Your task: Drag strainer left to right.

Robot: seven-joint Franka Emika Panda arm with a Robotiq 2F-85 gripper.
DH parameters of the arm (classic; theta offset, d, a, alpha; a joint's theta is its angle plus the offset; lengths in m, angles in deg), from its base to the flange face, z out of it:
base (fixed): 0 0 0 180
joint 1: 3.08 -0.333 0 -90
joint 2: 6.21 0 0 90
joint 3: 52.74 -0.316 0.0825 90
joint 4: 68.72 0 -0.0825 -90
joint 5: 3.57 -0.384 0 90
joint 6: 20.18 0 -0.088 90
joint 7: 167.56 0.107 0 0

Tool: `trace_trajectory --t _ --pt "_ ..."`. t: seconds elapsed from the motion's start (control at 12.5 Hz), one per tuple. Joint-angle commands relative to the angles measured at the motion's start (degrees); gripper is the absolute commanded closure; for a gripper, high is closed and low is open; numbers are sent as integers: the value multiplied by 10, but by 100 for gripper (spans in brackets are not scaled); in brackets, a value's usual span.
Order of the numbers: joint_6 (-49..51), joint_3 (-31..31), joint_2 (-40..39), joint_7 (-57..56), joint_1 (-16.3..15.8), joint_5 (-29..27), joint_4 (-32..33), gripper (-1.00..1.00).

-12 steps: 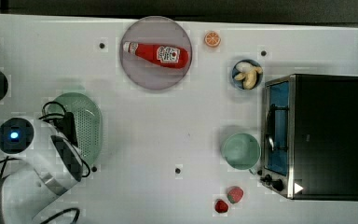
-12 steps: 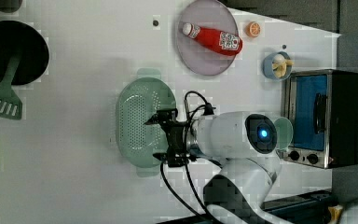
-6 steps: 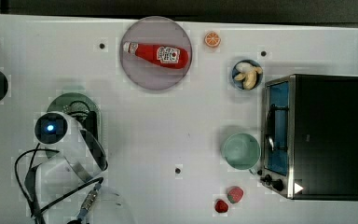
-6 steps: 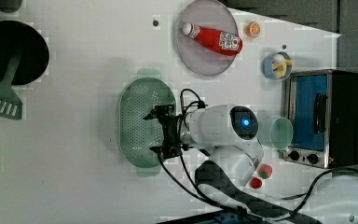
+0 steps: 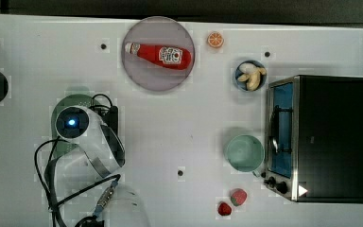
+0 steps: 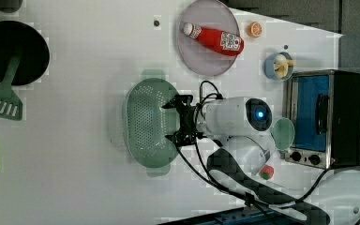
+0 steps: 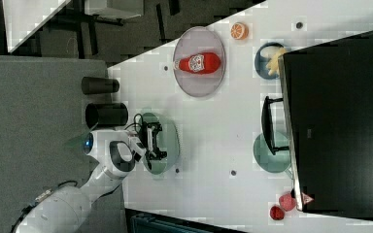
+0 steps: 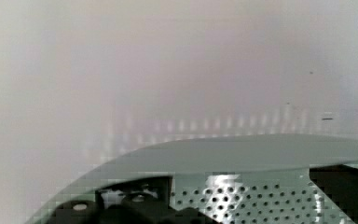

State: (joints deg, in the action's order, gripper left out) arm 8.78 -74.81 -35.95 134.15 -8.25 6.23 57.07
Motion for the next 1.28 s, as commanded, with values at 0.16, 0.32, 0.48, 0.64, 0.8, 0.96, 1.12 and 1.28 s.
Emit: trace_trajectory --t 0.16,0.32,0.48,0.64,0.8,0.96,1.12,1.28 --pt "-7 25 26 12 -8 -7 33 -100" --pt "-7 45 42 -14 -6 -6 51 -100" --pt "-7 65 57 -32 -1 -6 69 -100" --pt "-7 85 69 -46 2 -5 83 -100" --pt "-7 106 75 -76 5 -5 92 -100" --pt "-8 131 80 -99 8 -5 98 -100" --pt "-8 157 83 -128 9 -5 101 -100" --pt "-8 184 85 -150 11 -5 104 -100"
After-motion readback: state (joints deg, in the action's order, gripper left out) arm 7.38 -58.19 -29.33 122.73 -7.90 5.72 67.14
